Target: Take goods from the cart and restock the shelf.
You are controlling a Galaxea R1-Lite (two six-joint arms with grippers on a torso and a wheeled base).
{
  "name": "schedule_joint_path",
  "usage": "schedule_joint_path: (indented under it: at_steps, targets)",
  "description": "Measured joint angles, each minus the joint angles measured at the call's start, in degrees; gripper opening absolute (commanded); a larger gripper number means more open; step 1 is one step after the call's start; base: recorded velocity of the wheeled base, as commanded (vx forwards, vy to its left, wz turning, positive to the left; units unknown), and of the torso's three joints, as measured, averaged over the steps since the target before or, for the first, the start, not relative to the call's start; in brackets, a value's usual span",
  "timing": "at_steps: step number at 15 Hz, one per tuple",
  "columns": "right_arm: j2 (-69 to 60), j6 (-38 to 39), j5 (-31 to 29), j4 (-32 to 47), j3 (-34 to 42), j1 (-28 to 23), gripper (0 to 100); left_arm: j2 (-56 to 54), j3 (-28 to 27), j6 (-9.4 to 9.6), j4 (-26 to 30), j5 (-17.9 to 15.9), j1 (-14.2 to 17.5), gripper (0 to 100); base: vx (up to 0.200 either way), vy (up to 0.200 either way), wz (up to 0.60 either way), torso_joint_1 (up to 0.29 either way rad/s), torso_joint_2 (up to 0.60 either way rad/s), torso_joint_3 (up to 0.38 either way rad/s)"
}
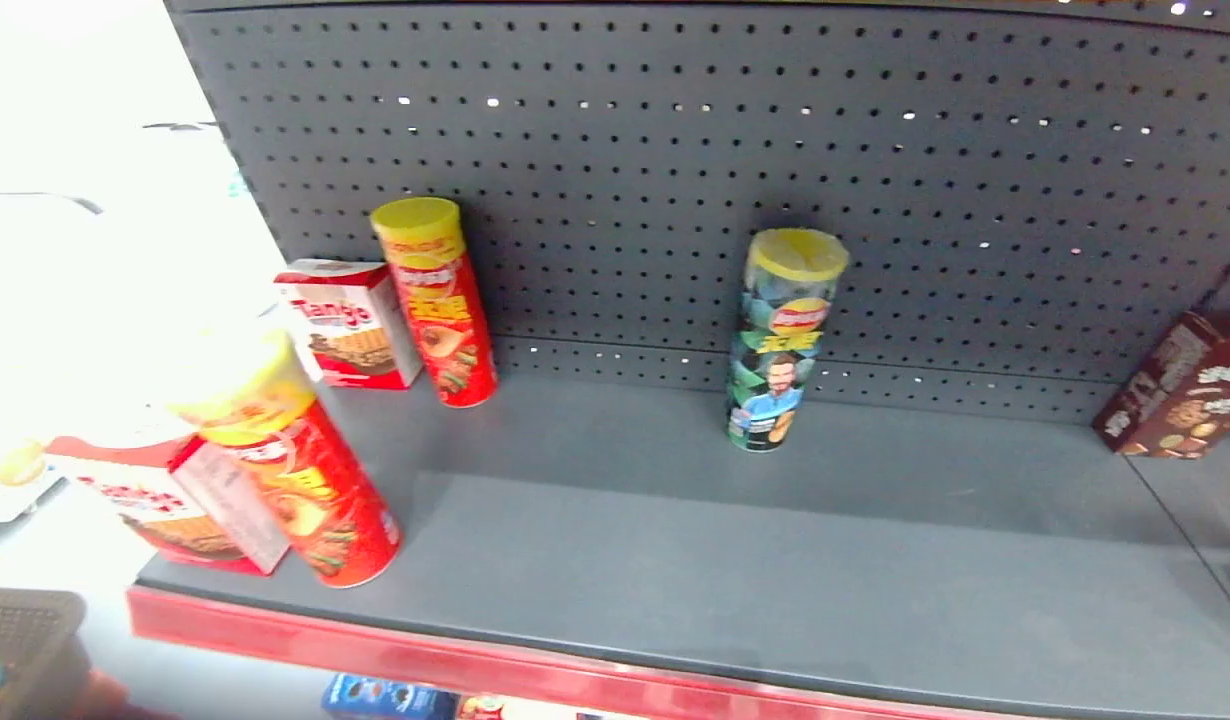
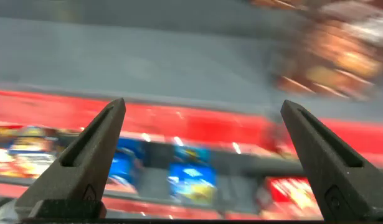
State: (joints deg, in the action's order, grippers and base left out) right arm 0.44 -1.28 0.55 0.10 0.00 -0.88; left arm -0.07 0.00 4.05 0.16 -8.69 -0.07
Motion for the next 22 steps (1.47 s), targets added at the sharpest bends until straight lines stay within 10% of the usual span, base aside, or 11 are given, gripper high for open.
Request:
schedule_joint_path:
  at_steps: [15, 22]
  targets:
    - [0.0, 0.5, -0.1, 0.0, 0.0, 0.0, 100, 0.0, 0.0, 0.0, -0.1, 0.3, 0.0, 100, 0.0, 0.0, 0.12, 0.001, 0.0, 0.0]
    - [0.0, 0.5, -0.1, 0.0, 0.0, 0.0, 100, 12.8, -16.0, 0.9, 2.8, 11.5, 0.1, 100, 0.0, 0.0, 0.0, 0.0, 0.0, 0.0]
